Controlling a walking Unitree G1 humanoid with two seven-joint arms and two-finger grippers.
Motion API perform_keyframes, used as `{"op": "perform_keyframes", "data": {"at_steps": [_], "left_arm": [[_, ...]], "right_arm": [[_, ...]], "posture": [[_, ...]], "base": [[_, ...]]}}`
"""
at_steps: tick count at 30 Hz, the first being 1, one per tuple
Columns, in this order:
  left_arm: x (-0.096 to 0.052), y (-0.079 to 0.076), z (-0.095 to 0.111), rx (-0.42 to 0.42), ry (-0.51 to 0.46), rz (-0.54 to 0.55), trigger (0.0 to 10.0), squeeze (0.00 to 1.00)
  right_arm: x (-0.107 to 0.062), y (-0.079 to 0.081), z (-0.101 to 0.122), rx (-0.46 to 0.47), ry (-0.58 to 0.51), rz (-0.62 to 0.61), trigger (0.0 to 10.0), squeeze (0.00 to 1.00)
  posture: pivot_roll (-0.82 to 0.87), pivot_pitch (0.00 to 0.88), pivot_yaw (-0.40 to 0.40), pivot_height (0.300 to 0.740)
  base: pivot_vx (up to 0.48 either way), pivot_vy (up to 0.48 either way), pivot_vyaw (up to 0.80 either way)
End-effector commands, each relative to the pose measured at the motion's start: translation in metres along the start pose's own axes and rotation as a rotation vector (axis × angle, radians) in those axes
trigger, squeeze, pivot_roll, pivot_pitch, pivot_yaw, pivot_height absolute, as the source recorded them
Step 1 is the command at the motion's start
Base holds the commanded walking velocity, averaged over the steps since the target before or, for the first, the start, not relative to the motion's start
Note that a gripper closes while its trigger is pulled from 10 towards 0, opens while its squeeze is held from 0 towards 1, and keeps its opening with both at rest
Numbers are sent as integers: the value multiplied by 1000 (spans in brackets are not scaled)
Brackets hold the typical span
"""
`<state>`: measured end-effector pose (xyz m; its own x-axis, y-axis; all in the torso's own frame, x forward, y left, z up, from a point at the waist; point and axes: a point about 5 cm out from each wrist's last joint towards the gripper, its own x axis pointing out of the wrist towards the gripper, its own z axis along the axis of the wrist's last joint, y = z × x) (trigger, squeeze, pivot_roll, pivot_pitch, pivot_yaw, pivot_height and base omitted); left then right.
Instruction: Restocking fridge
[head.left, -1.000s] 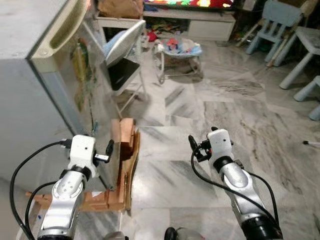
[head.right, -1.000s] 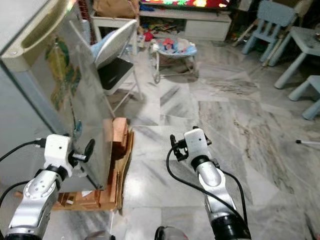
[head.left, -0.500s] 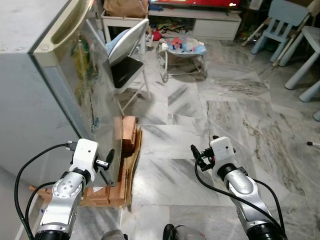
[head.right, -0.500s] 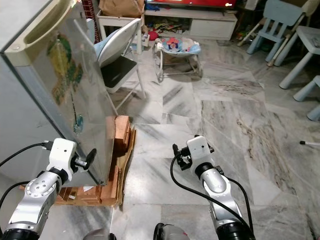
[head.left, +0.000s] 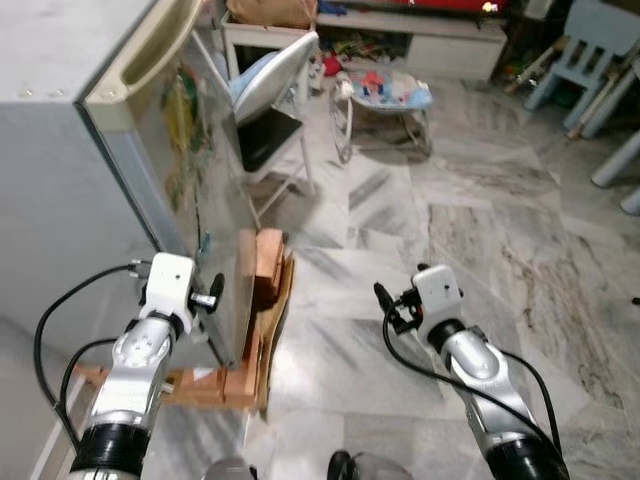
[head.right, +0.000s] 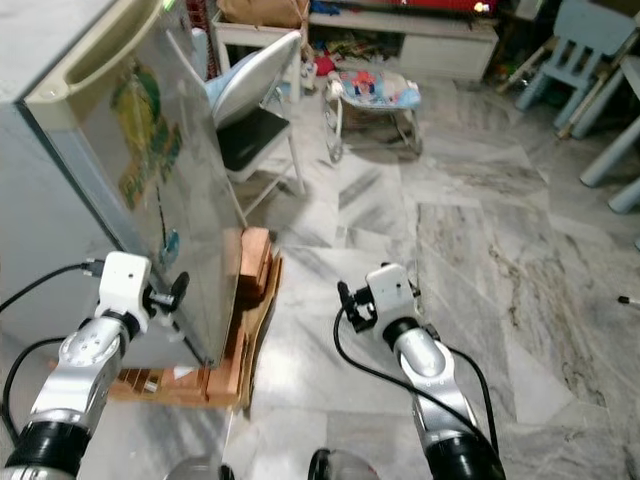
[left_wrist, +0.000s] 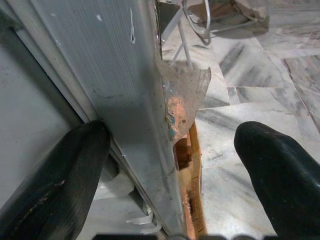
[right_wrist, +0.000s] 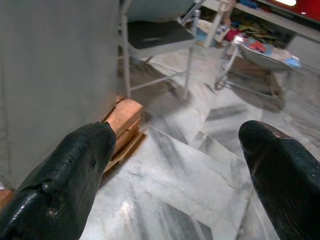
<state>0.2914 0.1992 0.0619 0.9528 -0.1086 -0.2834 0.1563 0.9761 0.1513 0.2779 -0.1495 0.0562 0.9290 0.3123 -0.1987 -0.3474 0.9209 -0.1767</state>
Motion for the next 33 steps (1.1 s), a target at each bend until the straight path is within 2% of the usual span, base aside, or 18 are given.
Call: {"op": "perform_keyframes", "data": {"at_steps": [1, 7, 13, 14, 15, 17, 18, 19, 21, 23, 25, 26, 27, 31, 32, 33], "left_arm": [[6, -4, 5, 22, -6, -16, 10000, 0], [12, 4, 6, 28, 11, 33, 10000, 0], [20, 9, 14, 19, 6, 72, 10000, 0], [20, 9, 14, 19, 6, 72, 10000, 0], [25, 3, 26, 27, -40, 50, 10000, 0], [31, -9, 42, 51, -92, -3, 10000, 0], [34, -23, 53, 66, -125, -55, 10000, 0], [37, -47, 70, 84, -178, -151, 10000, 0], [36, -69, 82, 89, -223, -242, 10000, 0], [25, -116, 105, 77, -310, -437, 10000, 0], [11, -150, 118, 65, -365, -594, 10000, 0], [11, -150, 118, 65, -365, -594, 10000, 0], [3, -164, 121, 49, -376, -690, 10000, 0], [11, -152, 116, 48, -351, -638, 10000, 0], [19, -129, 113, 40, -337, -556, 10000, 0], [21, -117, 112, 25, -331, -519, 10000, 0]], "right_arm": [[1, 0, 0, 3, 8, 6, 10000, 0], [1, 1, -3, 17, 35, 26, 10000, 0], [-5, 5, -24, -25, 210, 117, 10000, 0], [-5, 5, -24, -25, 210, 117, 10000, 0], [-8, 5, -29, -3, 240, 137, 10000, 0], [-11, 5, -35, -16, 282, 159, 10000, 0], [-11, 5, -37, -19, 296, 165, 10000, 0], [-12, 5, -38, -21, 313, 174, 10000, 0], [-13, 5, -40, -29, 325, 185, 10000, 0], [-14, 6, -42, -31, 342, 196, 10000, 0], [-14, 6, -42, -31, 352, 201, 10000, 0], [-14, 6, -42, -31, 352, 201, 10000, 0], [-14, 8, -42, -33, 353, 216, 10000, 0], [-14, 11, -39, -41, 331, 239, 10000, 0], [-15, 11, -38, -42, 320, 241, 10000, 0], [-15, 11, -38, -41, 318, 242, 10000, 0]], "posture": [[45, 93, -48, 740], [45, 81, -46, 740], [50, 83, -49, 740], [50, 83, -49, 740], [51, 82, -52, 740], [52, 80, -53, 740], [53, 80, -54, 740], [53, 80, -54, 740], [52, 78, -51, 740], [52, 76, -51, 740], [52, 75, -49, 740], [52, 75, -49, 740], [47, 75, -47, 740], [42, 76, -45, 740], [42, 76, -45, 740], [42, 76, -45, 740]], "base": [[0, 0, 0], [0, 0, 0], [0, 0, 0], [0, 0, 0], [0, 0, 0], [0, 0, 0], [0, 0, 0], [0, 0, 0], [0, 0, 0], [0, 0, 0], [0, 0, 0], [0, 0, 0], [0, 0, 0], [0, 0, 0], [0, 0, 0], [0, 0, 0]]}}
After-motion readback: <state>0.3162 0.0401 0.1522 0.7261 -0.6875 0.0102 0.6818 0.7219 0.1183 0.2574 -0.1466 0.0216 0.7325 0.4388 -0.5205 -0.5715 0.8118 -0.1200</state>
